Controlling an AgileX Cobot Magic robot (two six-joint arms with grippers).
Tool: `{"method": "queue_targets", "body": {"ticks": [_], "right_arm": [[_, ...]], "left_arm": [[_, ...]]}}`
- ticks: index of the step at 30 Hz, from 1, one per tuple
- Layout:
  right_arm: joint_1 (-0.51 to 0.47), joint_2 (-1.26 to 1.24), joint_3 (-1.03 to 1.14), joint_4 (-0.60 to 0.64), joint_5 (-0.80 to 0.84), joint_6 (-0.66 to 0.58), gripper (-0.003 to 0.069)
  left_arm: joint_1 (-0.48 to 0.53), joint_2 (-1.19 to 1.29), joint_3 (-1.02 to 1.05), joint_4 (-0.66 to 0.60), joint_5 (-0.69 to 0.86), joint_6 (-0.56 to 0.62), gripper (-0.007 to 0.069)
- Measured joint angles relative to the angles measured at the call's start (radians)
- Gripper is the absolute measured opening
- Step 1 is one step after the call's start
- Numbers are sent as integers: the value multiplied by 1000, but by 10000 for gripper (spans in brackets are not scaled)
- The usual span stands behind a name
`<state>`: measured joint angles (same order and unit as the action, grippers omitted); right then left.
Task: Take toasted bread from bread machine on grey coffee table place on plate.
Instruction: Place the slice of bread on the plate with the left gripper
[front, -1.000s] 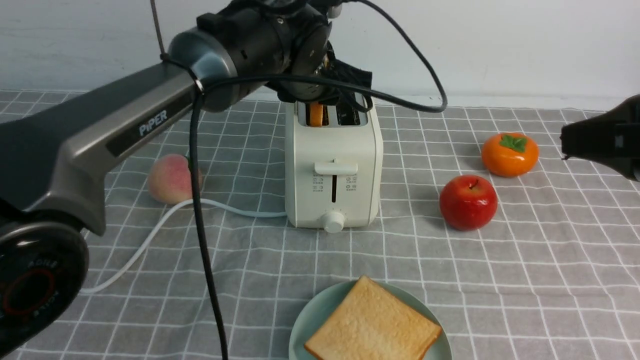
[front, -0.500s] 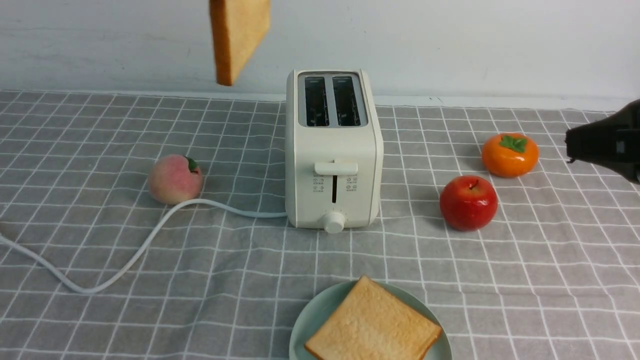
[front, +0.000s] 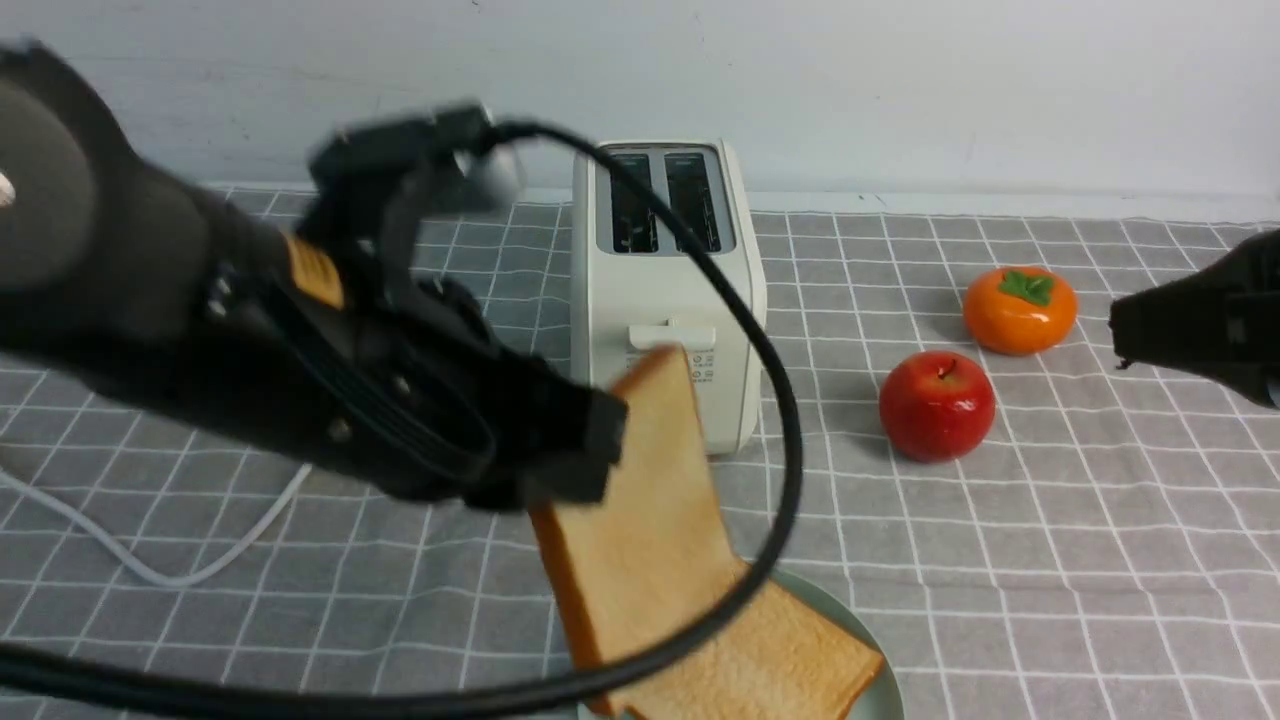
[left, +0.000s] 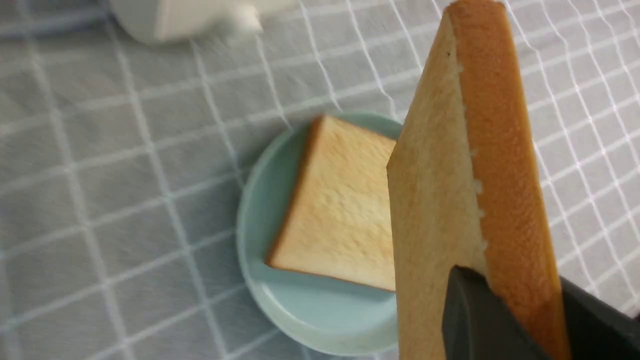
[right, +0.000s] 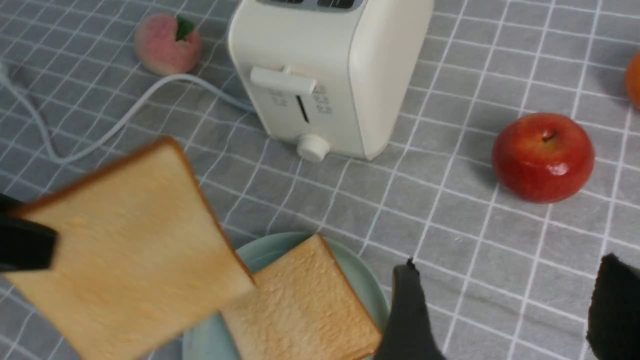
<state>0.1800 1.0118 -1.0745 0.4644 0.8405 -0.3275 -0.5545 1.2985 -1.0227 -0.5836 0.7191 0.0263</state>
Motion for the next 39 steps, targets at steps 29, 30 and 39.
{"method": "queue_targets", "body": {"ticks": [29, 30, 39], "right_arm": [[0, 0, 0, 351, 150, -412, 462], [0, 0, 0, 351, 150, -414, 462], [-1, 0, 0, 299, 161, -408, 452]], "left_arm": [[1, 294, 185, -796, -244, 698, 321], [1, 288, 185, -752, -244, 681, 404], [55, 108, 82, -245, -123, 451, 640]]}}
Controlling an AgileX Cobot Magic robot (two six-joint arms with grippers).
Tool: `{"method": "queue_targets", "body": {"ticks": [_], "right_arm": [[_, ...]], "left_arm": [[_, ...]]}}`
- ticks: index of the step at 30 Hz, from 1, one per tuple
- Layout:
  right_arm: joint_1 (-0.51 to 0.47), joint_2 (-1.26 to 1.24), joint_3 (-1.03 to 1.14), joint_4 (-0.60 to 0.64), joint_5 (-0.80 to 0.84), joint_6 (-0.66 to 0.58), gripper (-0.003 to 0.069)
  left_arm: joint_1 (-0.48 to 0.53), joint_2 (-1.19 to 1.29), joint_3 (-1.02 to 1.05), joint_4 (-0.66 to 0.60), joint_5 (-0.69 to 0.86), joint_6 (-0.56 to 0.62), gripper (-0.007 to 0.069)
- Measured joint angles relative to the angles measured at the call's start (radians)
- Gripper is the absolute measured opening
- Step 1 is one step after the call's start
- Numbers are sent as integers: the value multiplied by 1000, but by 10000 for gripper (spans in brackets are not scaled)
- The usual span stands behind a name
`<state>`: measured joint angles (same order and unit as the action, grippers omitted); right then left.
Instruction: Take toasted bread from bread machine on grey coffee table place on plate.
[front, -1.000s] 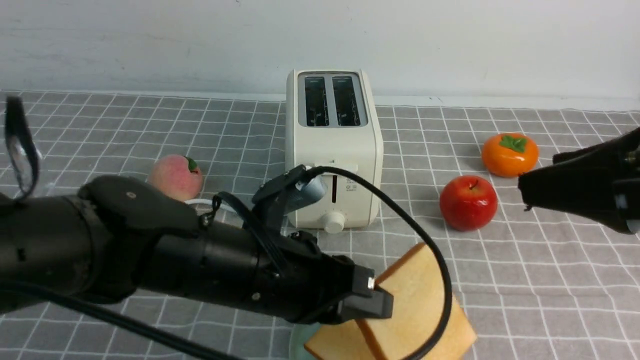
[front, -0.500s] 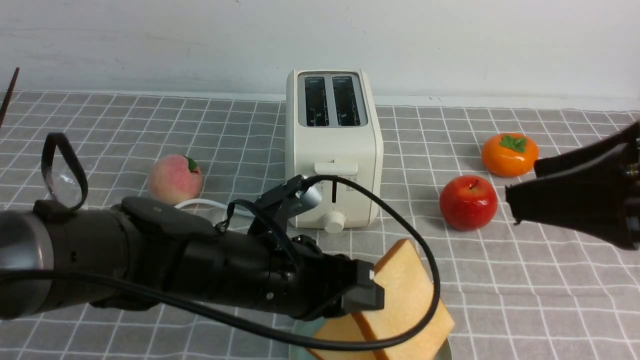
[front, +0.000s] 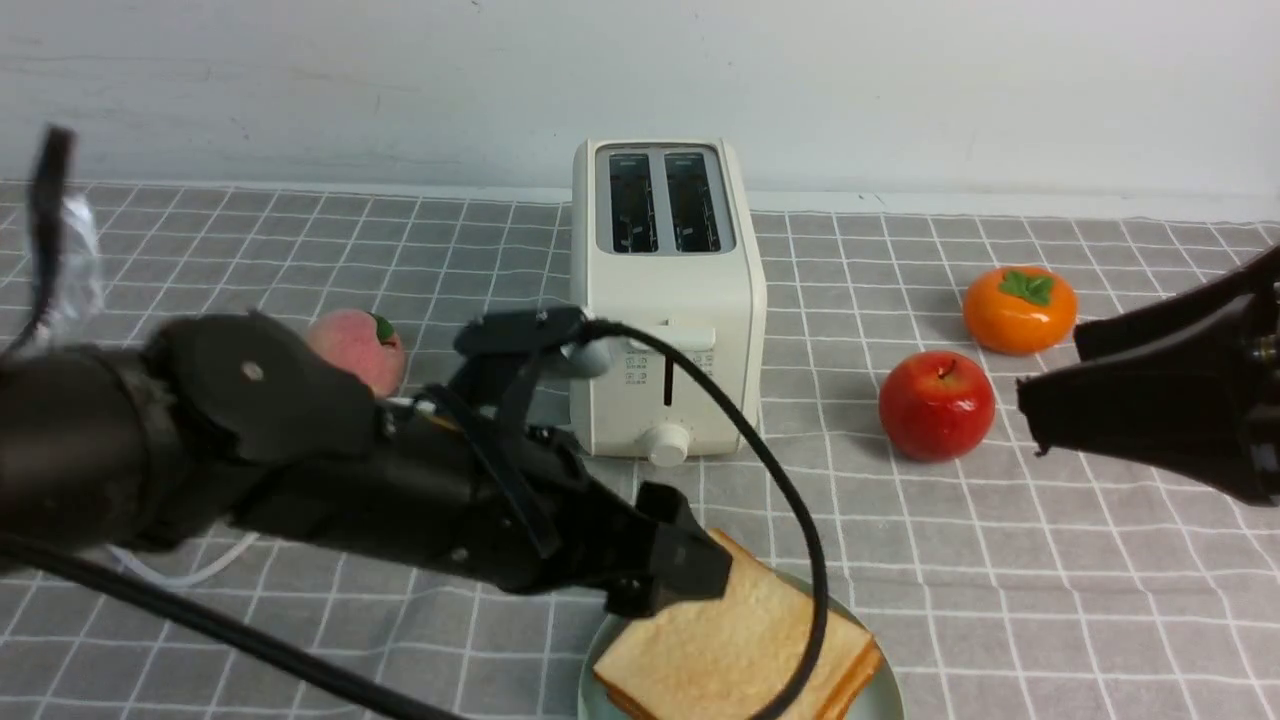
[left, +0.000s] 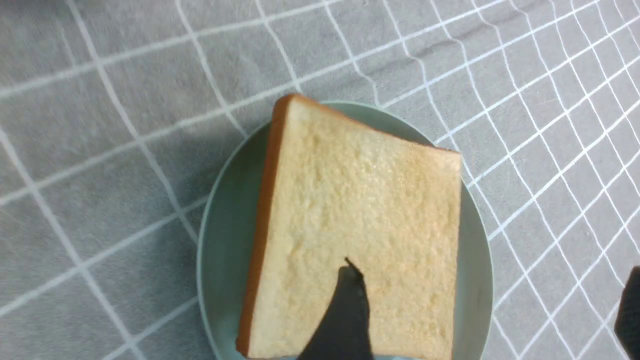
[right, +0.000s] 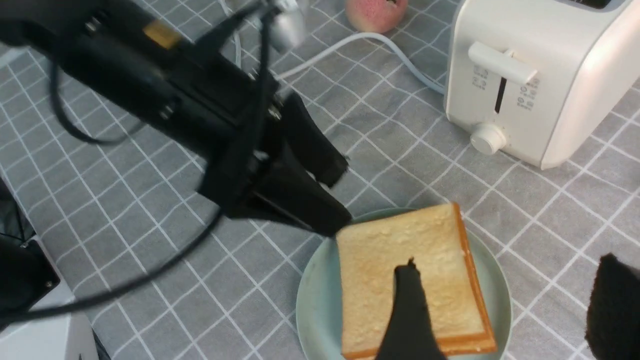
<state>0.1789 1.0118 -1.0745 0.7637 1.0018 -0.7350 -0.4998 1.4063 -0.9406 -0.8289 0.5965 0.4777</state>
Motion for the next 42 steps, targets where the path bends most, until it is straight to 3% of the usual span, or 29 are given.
{"method": "queue_targets", "body": {"ticks": [1, 4, 6, 7, 9, 10, 11, 12, 14, 17, 21, 24, 27, 33, 42], "right_arm": [[0, 0, 0, -2, 1, 2, 451], [0, -1, 0, -40, 12, 55, 424], [0, -2, 0, -52, 13, 77, 409], [0, -5, 0, -86, 22, 131, 367], [0, -13, 0, -109, 38, 187, 314], [0, -14, 0, -115, 43, 202, 297], [0, -25, 0, -129, 62, 255, 233], [0, -28, 0, -134, 67, 270, 213], [0, -56, 0, -173, 95, 358, 81], [0, -109, 12, -228, 118, 433, -10], [-1, -246, 111, -256, 84, 467, -19], [-1, -410, 260, -273, -33, 470, -18], [-1, -551, 398, -279, -158, 472, -18], [-1, -778, 675, -279, -391, 472, -15], [-1, -850, 850, -278, -470, 471, -10]], "left_arm": [[3, -6, -5, 0, 11, -11, 638], [42, -99, -78, 258, 185, -210, 569], [48, -129, -89, 333, 249, -276, 531], [49, -189, -95, 453, 345, -407, 456], [50, -245, -95, 501, 419, -495, 372], [50, -251, -95, 502, 426, -495, 372], [50, -300, -91, 499, 465, -518, 286], [50, -315, -90, 498, 473, -521, 264], [50, -426, -62, 481, 499, -530, 121], [50, -556, -22, 499, 505, -580, -12], [50, -704, 44, 570, 509, -723, -14], [50, -836, 113, 622, 537, -886, -14], [50, -925, 136, 618, 594, -970, -14], [50, -1108, 140, 601, 626, -1004, -14], [50, -1138, 141, 650, 544, -1007, -14]]}}
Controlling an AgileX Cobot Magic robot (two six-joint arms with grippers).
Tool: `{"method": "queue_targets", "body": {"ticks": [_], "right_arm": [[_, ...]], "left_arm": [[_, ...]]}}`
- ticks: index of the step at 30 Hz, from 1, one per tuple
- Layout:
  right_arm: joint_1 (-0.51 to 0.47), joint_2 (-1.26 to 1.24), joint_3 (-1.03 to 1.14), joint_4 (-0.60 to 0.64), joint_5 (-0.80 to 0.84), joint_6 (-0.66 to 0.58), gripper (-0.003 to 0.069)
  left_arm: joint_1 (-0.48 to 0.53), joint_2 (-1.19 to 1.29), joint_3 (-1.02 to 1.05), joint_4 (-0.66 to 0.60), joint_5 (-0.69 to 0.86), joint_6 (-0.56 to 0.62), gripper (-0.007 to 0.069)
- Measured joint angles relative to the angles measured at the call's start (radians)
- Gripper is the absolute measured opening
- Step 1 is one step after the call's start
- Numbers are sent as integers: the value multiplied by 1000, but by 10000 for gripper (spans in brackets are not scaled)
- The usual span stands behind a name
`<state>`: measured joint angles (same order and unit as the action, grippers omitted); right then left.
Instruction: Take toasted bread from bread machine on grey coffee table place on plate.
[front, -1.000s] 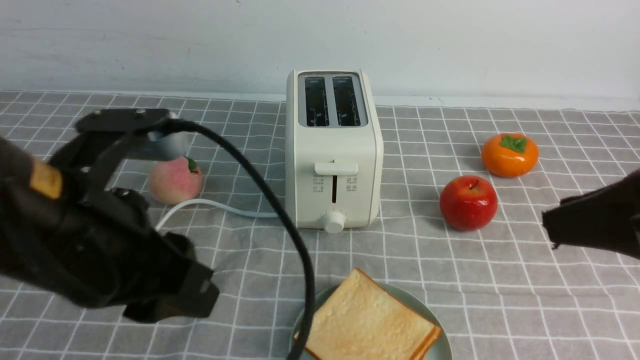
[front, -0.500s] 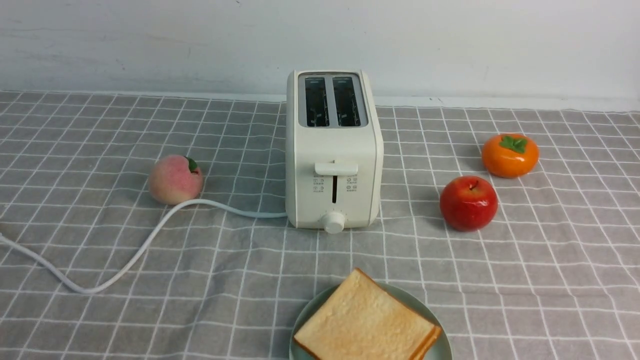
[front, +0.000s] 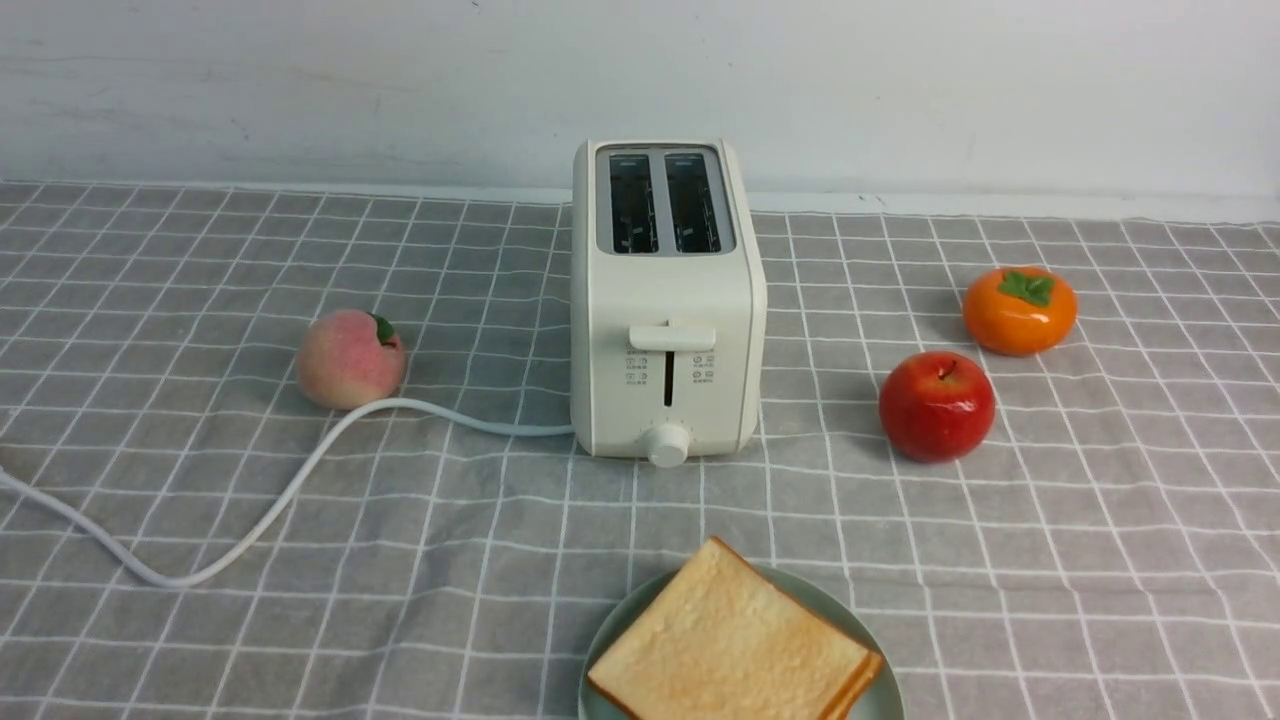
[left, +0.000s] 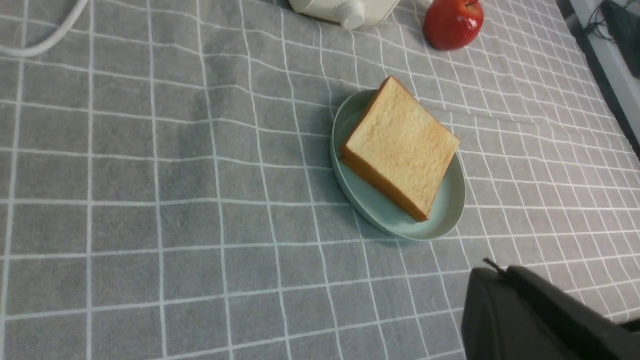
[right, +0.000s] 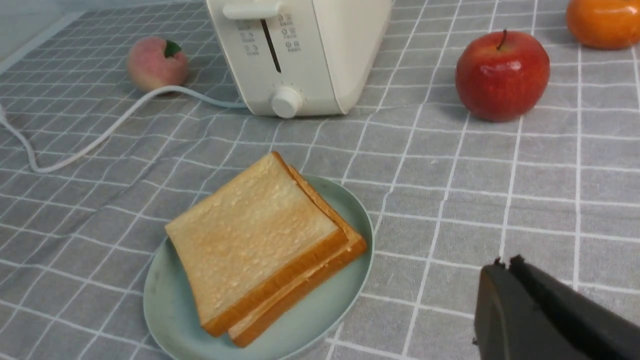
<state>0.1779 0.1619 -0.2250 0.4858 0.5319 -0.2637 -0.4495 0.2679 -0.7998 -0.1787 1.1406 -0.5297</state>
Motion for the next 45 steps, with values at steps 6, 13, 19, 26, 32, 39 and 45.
{"method": "queue_targets", "body": {"ticks": [6, 13, 19, 26, 32, 39, 45], "right_arm": [[0, 0, 32, 0, 26, 0, -7], [0, 0, 37, 0, 54, 0, -1], [0, 0, 37, 0, 54, 0, 1], [0, 0, 37, 0, 54, 0, 5], [0, 0, 37, 0, 54, 0, 13], [0, -1, 37, 1, 57, 0, 15], [0, -1, 37, 1, 58, 0, 20]], "left_arm": [[0, 0, 0, 0, -3, 0, -14], [0, 0, 0, 0, -3, 0, -14], [11, -3, 8, 168, -71, 8, -14], [93, -126, 182, 408, -354, -95, -14], [249, -279, 584, 358, -731, 11, -14], [326, -279, 827, 268, -754, 69, -13], [329, -279, 831, 263, -735, 179, -13]]}}
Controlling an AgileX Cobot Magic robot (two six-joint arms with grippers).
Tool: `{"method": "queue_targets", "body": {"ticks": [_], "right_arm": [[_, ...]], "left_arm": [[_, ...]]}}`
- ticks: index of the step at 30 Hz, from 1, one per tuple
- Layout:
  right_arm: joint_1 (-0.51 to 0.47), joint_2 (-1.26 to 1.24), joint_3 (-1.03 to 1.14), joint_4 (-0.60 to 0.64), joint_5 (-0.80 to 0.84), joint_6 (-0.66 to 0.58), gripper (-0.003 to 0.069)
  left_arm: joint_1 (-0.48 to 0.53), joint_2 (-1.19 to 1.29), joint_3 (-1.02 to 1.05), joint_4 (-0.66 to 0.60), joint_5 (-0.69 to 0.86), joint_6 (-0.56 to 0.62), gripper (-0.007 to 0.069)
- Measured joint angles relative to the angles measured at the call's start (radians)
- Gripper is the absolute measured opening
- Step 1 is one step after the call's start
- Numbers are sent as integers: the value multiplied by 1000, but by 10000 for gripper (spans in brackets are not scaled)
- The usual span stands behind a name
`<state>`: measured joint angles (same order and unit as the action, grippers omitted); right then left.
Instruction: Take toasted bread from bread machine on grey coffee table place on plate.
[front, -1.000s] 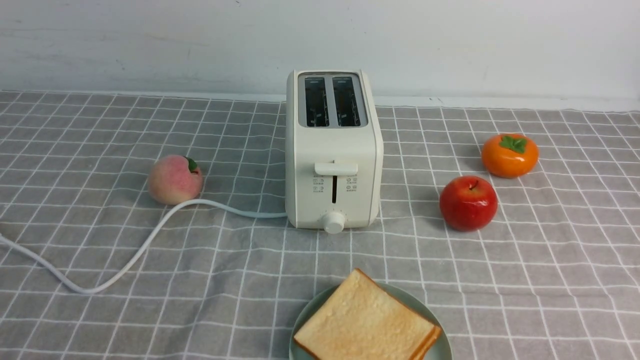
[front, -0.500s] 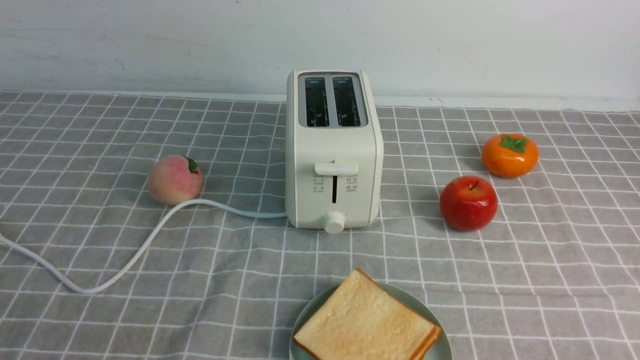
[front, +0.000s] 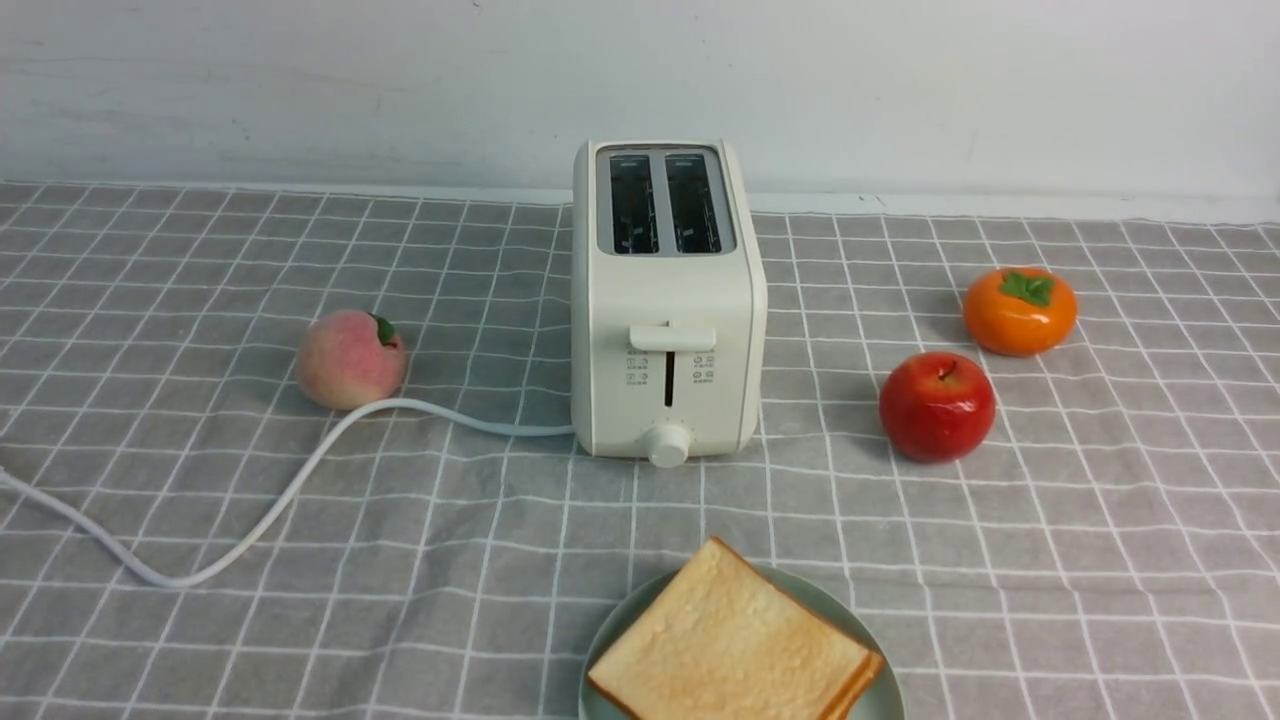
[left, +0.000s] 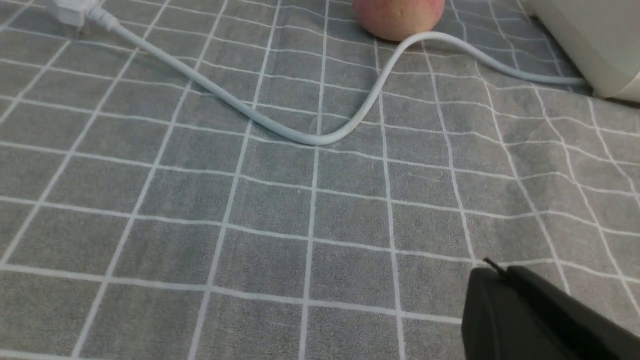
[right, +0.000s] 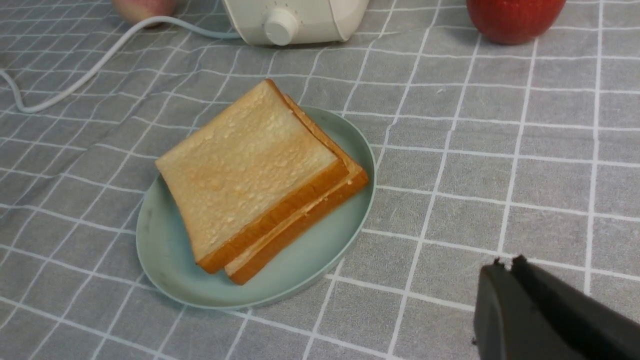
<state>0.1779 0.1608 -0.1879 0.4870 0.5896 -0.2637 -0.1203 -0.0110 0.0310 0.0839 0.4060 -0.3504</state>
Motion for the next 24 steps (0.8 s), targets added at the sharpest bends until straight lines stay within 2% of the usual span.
{"method": "queue_targets", "body": {"ticks": [24], "right_arm": [[0, 0, 0, 0, 0, 0, 34]], "left_arm": [[0, 0, 0, -11, -4, -30, -11]]}}
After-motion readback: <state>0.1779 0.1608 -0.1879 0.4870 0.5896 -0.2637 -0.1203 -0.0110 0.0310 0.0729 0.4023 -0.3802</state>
